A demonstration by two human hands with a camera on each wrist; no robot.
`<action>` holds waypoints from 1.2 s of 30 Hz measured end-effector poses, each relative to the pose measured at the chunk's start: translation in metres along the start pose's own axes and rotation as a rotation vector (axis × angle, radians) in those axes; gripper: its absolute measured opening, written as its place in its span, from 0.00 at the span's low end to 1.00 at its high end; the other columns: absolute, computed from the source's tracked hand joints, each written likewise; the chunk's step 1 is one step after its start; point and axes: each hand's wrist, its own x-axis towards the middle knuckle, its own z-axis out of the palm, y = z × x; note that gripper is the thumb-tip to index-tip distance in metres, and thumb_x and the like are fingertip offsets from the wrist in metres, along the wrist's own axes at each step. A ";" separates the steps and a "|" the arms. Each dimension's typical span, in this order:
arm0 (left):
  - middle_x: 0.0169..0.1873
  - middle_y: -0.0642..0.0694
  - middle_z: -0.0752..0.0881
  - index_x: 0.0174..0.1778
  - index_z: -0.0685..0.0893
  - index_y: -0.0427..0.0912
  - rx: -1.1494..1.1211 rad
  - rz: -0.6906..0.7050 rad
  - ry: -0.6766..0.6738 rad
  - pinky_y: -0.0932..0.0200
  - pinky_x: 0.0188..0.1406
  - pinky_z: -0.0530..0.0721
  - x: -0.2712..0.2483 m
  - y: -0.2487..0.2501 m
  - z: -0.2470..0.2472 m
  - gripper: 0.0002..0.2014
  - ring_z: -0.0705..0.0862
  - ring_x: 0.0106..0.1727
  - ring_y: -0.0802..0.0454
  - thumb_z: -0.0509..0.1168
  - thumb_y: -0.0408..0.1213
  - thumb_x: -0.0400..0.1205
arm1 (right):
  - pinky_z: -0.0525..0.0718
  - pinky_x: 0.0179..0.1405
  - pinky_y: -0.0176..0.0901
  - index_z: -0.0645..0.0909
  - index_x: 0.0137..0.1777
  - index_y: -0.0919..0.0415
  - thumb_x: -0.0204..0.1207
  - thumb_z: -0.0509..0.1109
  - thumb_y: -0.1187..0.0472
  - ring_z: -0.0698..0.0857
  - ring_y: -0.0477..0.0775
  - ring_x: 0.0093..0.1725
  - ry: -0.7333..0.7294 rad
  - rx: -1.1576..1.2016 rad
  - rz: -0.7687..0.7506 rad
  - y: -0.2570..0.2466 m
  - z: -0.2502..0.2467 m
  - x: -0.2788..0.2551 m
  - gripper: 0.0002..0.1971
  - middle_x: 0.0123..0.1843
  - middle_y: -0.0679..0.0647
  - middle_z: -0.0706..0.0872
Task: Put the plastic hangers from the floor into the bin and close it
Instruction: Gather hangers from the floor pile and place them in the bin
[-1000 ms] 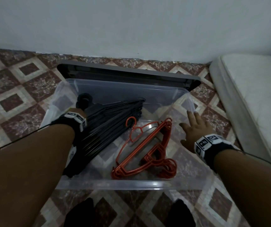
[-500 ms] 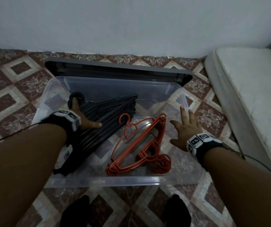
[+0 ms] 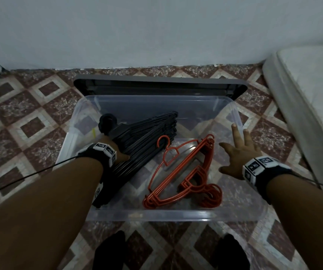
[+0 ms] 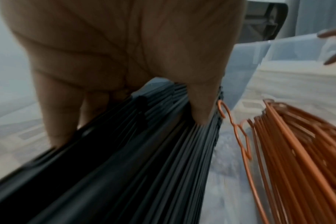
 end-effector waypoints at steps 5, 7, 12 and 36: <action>0.23 0.48 0.81 0.26 0.79 0.44 0.008 0.067 0.104 0.72 0.21 0.74 -0.002 -0.005 -0.041 0.33 0.80 0.26 0.53 0.70 0.77 0.60 | 0.56 0.80 0.71 0.50 0.84 0.35 0.67 0.71 0.30 0.29 0.67 0.83 -0.031 0.035 -0.010 -0.001 -0.007 -0.004 0.48 0.68 0.46 0.07; 0.21 0.50 0.74 0.23 0.73 0.46 0.048 0.087 0.218 0.69 0.24 0.71 -0.008 0.001 -0.071 0.32 0.77 0.24 0.52 0.71 0.74 0.61 | 0.58 0.80 0.72 0.51 0.83 0.35 0.66 0.71 0.30 0.30 0.68 0.84 -0.032 0.038 -0.018 -0.001 -0.008 -0.004 0.48 0.74 0.48 0.10; 0.27 0.51 0.73 0.24 0.70 0.44 0.141 0.341 0.264 0.65 0.34 0.73 -0.021 0.072 -0.079 0.24 0.79 0.33 0.49 0.65 0.59 0.76 | 0.58 0.80 0.71 0.54 0.82 0.34 0.64 0.72 0.29 0.31 0.69 0.84 -0.017 0.065 -0.035 0.002 -0.007 -0.003 0.48 0.78 0.49 0.14; 0.59 0.41 0.85 0.60 0.85 0.39 0.067 0.493 -0.064 0.57 0.54 0.79 0.020 0.157 0.011 0.15 0.84 0.60 0.43 0.60 0.42 0.85 | 0.59 0.80 0.70 0.52 0.84 0.37 0.66 0.73 0.31 0.35 0.71 0.84 -0.026 0.126 -0.066 0.002 -0.007 -0.005 0.49 0.78 0.49 0.13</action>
